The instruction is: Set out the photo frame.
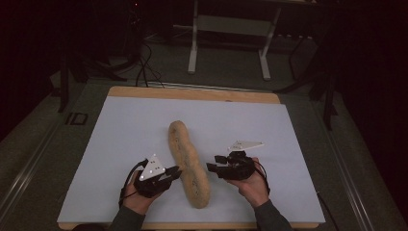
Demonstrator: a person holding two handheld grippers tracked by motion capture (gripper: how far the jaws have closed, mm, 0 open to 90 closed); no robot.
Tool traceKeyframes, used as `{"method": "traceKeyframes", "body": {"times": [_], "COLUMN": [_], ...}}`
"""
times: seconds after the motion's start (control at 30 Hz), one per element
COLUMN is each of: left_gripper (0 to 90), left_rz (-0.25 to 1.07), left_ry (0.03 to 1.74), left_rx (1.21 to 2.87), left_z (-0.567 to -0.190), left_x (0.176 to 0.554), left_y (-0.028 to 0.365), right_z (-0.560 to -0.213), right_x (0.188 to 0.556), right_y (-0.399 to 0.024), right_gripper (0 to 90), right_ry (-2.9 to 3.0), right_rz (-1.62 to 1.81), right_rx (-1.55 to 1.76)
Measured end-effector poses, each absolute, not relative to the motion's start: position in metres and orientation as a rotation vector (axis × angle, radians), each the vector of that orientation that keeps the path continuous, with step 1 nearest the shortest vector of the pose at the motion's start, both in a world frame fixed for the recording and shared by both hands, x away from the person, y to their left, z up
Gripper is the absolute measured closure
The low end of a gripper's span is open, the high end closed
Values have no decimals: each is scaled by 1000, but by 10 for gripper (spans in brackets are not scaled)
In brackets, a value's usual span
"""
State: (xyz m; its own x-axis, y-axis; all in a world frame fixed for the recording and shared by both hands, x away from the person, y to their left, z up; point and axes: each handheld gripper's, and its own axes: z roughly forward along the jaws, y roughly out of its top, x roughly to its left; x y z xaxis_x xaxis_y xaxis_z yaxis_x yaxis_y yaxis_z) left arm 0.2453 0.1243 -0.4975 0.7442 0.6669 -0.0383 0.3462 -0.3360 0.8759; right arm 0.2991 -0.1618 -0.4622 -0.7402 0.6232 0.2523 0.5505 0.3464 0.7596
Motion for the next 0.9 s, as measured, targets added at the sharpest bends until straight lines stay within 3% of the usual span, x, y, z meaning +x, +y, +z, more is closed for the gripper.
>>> {"method": "traceKeyframes", "body": {"times": [0.5,0.9], "left_gripper": [731,708], "left_rz": [445,463], "left_ry": [866,905], "left_rx": [1907,1888], "left_z": [-494,-493], "left_x": [252,255], "left_y": [146,155], "right_z": [-441,-445], "right_x": [285,273], "right_y": [-160,-143], "right_gripper": [381,320], "right_ry": [2526,2566], "right_rz": [1467,1423], "right_rx": [1090,1050]}}
